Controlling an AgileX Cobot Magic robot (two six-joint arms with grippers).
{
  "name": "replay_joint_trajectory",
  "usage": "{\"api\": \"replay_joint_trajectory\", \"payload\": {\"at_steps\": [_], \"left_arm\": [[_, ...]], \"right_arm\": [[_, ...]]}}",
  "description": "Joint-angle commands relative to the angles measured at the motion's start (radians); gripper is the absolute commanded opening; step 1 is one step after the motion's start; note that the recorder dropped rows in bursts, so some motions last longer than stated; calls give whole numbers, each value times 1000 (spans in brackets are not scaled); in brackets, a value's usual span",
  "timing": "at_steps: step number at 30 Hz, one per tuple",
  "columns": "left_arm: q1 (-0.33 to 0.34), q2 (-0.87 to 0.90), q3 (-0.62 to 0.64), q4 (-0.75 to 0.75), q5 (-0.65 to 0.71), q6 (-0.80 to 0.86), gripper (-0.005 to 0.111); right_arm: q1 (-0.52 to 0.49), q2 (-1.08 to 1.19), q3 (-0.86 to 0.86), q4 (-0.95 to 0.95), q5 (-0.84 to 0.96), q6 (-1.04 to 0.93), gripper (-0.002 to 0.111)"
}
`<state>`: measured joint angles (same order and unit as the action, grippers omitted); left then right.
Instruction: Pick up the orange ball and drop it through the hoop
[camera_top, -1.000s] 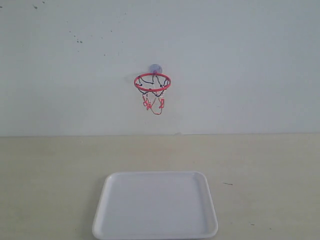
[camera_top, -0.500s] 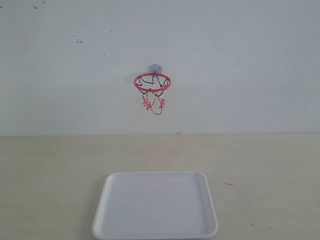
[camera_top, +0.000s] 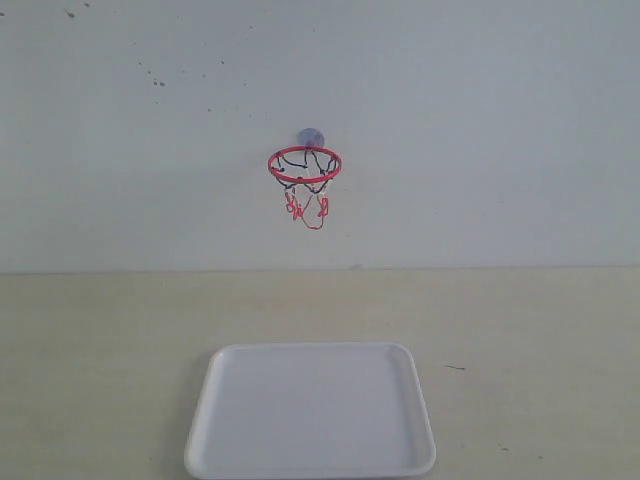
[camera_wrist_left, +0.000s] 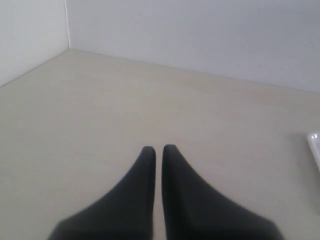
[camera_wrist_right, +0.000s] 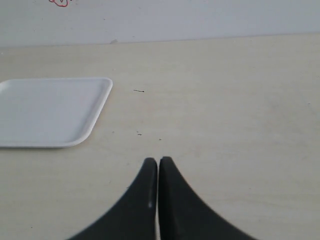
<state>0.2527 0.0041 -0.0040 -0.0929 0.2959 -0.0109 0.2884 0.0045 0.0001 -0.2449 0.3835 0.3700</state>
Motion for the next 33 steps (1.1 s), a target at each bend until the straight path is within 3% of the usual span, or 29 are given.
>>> {"api": "replay_joint_trajectory", "payload": {"at_steps": [1,19,33], "left_arm": [[-73,-4,4,3,3,-10,4],[-366,-4,4,3,3,3,4],[-449,-4,4,3,3,3,4]], "right_arm": [[0,-5,0,-4,-4,-2,0],[0,-5,0,-4,-4,-2,0],[0,-5,0,-4,-4,-2,0]]}}
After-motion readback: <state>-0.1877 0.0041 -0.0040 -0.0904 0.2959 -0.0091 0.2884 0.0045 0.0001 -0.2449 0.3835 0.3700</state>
